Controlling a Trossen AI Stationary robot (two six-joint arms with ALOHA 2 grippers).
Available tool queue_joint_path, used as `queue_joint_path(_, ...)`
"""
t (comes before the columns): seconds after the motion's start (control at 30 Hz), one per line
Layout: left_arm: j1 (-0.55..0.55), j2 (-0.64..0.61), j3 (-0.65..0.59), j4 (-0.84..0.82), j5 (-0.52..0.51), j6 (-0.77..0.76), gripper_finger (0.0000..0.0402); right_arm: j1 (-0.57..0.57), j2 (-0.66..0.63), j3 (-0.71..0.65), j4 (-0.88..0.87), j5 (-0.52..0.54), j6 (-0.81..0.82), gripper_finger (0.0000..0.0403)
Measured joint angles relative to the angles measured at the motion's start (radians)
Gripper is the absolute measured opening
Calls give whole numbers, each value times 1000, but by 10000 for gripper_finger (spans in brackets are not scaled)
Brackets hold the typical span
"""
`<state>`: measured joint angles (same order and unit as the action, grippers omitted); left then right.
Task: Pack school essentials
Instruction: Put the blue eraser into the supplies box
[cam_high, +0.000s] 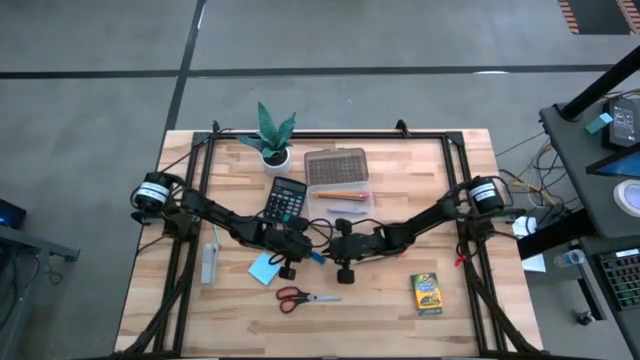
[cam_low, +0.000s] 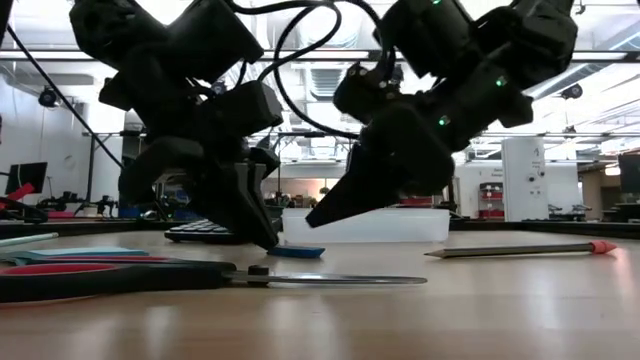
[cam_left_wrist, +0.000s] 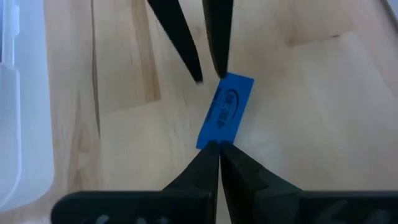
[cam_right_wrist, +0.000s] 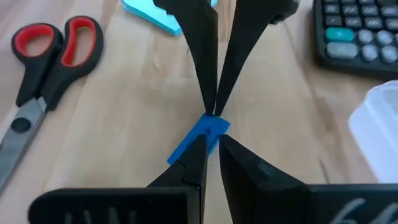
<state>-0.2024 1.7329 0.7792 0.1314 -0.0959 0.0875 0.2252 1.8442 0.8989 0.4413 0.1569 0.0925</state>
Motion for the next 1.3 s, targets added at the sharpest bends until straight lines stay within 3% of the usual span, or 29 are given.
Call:
queue_joint_path(0.17, 0, 0, -1, 0, -3, -1, 0, 3, 19, 36, -32, -8, 25, 54)
queue_joint_path(0.5, 0, 0, -2, 0, -18, -1, 0, 4, 23, 39, -47, -8, 46, 188)
queue_joint_path(0.63, 0, 0, -2, 1, -18, -1, 0, 4, 23, 39, -40, -8, 46, 217)
queue_joint_path(1.07, -1, -1, -2, -8, -18, -2, 0, -1, 129, 44, 82, -1, 63, 199)
queue_joint_path(1.3, 0, -2, -7, -9, -20, -2, 0, -3, 144, 45, 81, 4, 47, 146)
